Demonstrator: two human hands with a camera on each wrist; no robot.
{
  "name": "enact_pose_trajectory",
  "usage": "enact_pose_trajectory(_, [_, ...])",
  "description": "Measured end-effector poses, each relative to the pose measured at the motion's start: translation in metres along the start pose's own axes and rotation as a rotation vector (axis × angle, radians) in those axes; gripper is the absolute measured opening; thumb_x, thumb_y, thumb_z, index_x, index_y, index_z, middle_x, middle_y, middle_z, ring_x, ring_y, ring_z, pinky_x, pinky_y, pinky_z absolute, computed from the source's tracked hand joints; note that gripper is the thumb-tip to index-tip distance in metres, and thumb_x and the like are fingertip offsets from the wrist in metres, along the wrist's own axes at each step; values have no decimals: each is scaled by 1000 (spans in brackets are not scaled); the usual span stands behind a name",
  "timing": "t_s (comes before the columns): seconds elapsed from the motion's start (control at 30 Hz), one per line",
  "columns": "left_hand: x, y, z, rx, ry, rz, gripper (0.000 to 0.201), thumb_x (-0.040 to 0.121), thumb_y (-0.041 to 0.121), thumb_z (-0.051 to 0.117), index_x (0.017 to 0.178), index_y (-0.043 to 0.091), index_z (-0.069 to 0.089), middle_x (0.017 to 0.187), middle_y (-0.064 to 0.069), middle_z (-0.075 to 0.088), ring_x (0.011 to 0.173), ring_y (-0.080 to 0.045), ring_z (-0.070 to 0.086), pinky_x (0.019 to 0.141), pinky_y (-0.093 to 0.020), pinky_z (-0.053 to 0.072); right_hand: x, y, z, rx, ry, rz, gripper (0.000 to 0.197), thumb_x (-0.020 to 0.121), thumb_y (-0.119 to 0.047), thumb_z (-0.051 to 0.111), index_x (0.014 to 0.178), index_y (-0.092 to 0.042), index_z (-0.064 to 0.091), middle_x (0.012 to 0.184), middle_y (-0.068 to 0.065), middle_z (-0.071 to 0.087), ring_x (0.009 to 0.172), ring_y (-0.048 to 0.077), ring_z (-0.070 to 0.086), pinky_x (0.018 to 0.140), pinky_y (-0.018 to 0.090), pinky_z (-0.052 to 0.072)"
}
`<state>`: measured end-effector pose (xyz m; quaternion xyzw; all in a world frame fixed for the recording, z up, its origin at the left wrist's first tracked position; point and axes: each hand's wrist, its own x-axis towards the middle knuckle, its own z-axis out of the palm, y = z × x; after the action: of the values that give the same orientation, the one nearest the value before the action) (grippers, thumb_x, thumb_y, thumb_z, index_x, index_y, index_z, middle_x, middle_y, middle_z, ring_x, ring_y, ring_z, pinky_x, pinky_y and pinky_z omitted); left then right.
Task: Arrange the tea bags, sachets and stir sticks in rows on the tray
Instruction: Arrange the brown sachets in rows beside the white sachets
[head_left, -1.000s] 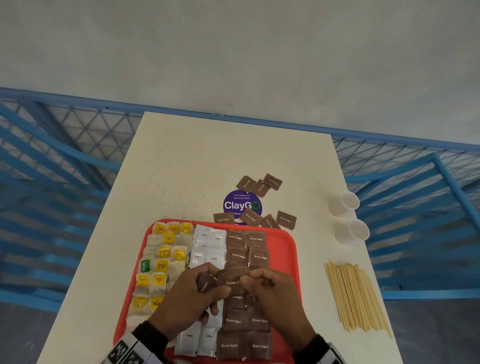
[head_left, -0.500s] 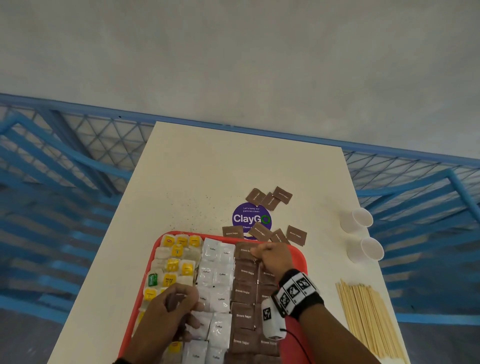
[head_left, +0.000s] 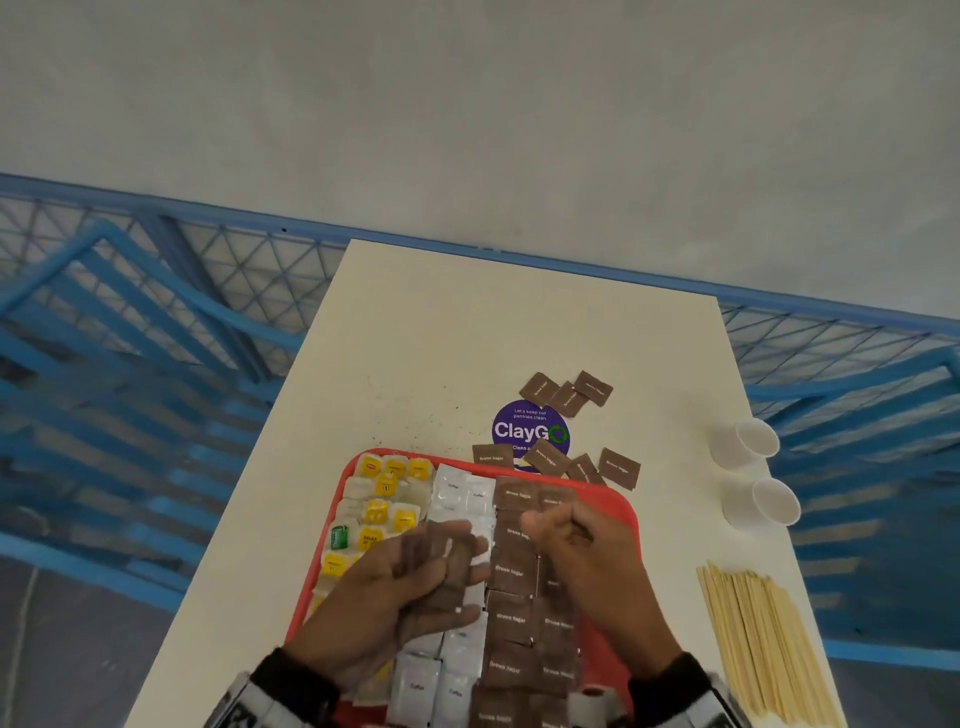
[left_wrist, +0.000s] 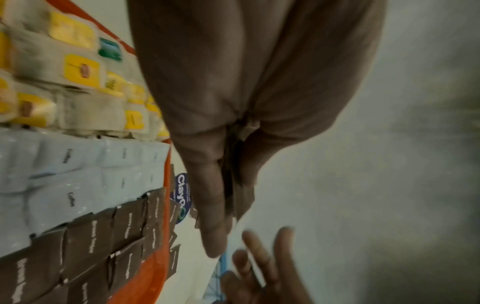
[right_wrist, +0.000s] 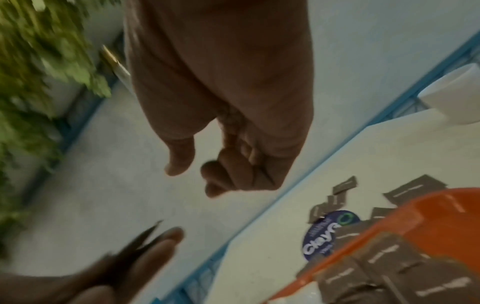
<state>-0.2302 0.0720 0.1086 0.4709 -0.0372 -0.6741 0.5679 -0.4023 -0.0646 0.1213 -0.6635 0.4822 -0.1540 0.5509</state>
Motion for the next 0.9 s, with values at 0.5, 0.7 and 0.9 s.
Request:
enact_pose_trajectory(0.5, [-10, -7, 48, 683, 146, 327, 17, 85, 22, 74, 72, 12, 77, 67, -11, 71, 51, -16, 63, 48, -30, 53, -63, -4, -5, 243, -16, -70, 10, 90, -20, 68, 87, -16, 76, 83, 1, 76, 77, 15, 72, 74, 28, 57])
enact_pose_trajectory(0.7, [-15, -9, 47, 685, 135, 342, 18, 90, 20, 68, 76, 17, 78, 71, -9, 71, 54, -12, 62, 52, -33, 56, -66, -5, 8, 382, 99, -7, 25, 93, -26, 63, 82, -7, 76, 80, 10, 76, 79, 30, 74, 75, 42, 59])
enact_pose_trajectory(0.9, [-17, -11, 49, 650, 82, 332, 20, 90, 25, 66, 78, 15, 78, 67, -4, 68, 56, -12, 61, 54, -34, 55, -70, 4, 7, 361, 91, 60, 30, 96, -30, 57, 82, -10, 75, 80, 8, 76, 78, 28, 72, 76, 45, 58])
